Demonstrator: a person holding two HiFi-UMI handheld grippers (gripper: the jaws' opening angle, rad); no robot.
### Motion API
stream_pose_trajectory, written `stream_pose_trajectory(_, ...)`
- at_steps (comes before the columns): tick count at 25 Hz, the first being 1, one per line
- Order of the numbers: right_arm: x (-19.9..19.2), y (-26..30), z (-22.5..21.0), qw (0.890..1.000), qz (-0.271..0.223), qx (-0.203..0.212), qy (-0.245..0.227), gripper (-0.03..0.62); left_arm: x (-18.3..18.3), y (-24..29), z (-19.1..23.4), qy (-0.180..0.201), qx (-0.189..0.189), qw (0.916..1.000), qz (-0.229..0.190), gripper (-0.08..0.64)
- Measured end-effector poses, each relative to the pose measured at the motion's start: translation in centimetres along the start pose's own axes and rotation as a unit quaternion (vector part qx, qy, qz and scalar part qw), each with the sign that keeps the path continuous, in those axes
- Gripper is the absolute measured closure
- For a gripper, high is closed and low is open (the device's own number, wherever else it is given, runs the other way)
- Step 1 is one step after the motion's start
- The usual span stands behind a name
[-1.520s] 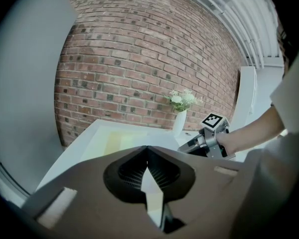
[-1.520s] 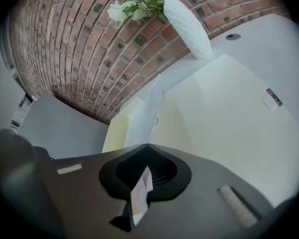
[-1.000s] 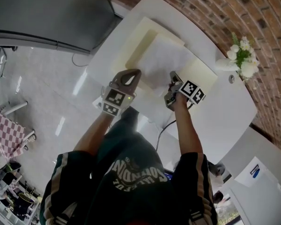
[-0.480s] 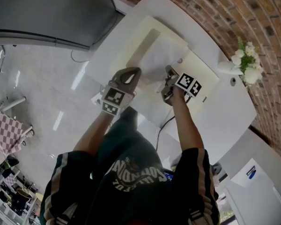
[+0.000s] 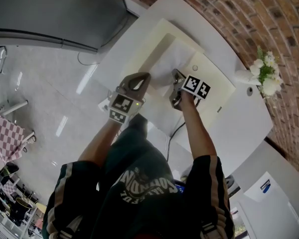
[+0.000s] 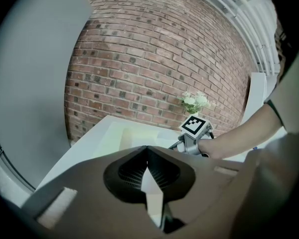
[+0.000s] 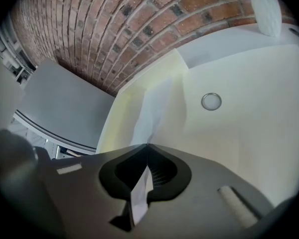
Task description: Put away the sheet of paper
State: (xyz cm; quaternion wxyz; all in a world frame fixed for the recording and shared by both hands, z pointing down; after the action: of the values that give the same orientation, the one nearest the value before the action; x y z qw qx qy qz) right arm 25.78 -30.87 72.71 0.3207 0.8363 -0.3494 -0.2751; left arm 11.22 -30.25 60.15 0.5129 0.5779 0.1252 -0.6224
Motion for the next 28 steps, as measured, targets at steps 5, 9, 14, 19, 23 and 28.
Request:
stream_pose_trajectory(5,-0.5,0.9,0.5,1.0,0.024,-0.001,-0.02,0.512,0.4,0.3,0.3,0.0,-0.007,1.0,0.001,0.549)
stream_pose_trajectory(9,-0.3,0.4,0.3,0.998,0.032,-0.024,-0.048,0.492,0.9,0.8,0.2,0.0,-0.018,0.9998,0.003,0.549)
stream_pose_trajectory(14,0.1,-0.9,0.1,0.996,0.031,-0.048,-0.069,0.476,1.8,1.5,0.3,0.007,-0.032,0.9995,0.002,0.549)
stream_pose_trajectory(19,0.6,-3.7,-0.3,0.995,-0.015,-0.069,-0.066,0.592,2.7,1.9,-0.4,0.015,-0.048,0.9987,0.001,0.549)
stream_pose_trajectory(23,1.2,-6.8,0.7,0.989,-0.073,-0.085,-0.097,0.591,3.3,1.9,-1.4,0.028,-0.061,0.9977,0.005,0.549)
stream_pose_trajectory(28,2.7,-12.0,3.5,0.958,-0.171,-0.118,-0.199,0.592,4.3,2.0,-2.7,0.047,-0.075,0.9961,0.003,0.549)
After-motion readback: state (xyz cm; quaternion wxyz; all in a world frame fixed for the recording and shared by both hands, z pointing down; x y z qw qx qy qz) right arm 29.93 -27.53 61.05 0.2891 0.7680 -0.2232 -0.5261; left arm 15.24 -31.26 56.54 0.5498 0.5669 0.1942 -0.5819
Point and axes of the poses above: the fingertips, and each gripper's own axes: y forward along the fingers, z to its left, x out of its top, the point moved 2 cm from there along -y, backward along the fingers, and after that the axes turned 3 degrees about -x, right-handed, at the moved point
